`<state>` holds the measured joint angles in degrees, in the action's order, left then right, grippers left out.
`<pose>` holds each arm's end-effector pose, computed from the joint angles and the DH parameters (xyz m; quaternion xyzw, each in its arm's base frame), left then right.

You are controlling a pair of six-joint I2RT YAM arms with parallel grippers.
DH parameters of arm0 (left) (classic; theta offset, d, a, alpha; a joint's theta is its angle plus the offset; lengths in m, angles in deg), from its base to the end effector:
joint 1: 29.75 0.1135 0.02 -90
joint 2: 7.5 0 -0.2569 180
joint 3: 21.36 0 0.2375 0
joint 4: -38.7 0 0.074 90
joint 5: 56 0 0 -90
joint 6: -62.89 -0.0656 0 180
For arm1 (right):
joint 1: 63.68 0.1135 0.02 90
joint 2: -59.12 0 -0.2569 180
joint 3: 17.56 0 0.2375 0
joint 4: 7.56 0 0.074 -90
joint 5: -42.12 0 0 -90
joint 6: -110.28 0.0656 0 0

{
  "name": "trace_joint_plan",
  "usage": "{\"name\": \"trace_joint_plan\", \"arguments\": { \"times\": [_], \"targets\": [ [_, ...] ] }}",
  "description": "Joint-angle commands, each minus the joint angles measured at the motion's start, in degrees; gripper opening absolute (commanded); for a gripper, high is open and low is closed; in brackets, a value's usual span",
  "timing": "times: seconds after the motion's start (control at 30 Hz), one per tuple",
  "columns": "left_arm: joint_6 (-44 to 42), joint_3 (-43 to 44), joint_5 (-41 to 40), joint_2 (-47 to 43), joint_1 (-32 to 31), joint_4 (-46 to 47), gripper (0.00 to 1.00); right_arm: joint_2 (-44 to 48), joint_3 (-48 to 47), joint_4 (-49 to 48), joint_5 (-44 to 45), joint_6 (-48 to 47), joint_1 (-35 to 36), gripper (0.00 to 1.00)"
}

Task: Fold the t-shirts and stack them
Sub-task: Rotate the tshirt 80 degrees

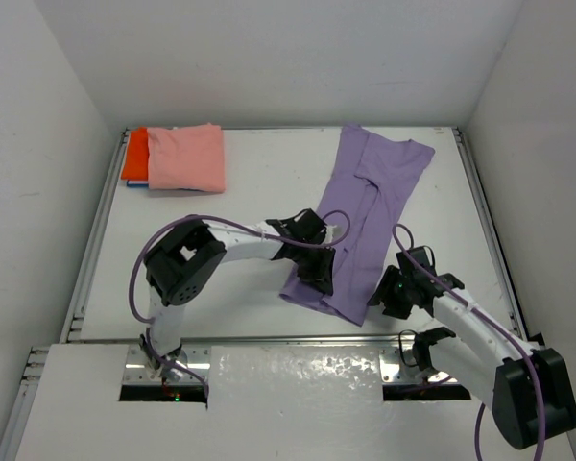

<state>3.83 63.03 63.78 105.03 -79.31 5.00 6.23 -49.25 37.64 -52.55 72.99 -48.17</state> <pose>0.2280 -0.3177 0.1233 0.2133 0.9149 -0.3421 0.0184 0.1356 0.0432 0.1048 0.3041 0.9296 0.1476 0.1468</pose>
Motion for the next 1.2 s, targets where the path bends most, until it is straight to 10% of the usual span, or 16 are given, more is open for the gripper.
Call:
{"name": "trace_joint_plan", "arguments": {
  "times": [0.0,0.1,0.47,0.73,1.17],
  "targets": [
    [2.1,0.38,2.47,-0.12,-1.42,4.65,0.16,0.59,0.45,-0.16,0.62,0.38,0.14,0.49],
    [3.6,-1.11,2.21,-1.26,-1.77,5.62,0.0,1.11,0.89,-0.24,0.54,0.55,0.22,0.49],
    [7.03,-7.0,-3.59,-3.99,-1.77,3.17,0.0,2.61,1.68,-1.47,-0.51,0.91,0.14,0.5],
    [1.42,3.25,-7.8,-7.24,-1.51,-7.88,0.59,5.77,3.96,-2.62,-2.8,2.22,0.22,0.51],
    [-10.63,-1.97,-10.52,-13.21,14.49,-15.56,0.57,7.01,7.3,-4.29,-4.83,5.65,1.27,0.51]
  ]
}}
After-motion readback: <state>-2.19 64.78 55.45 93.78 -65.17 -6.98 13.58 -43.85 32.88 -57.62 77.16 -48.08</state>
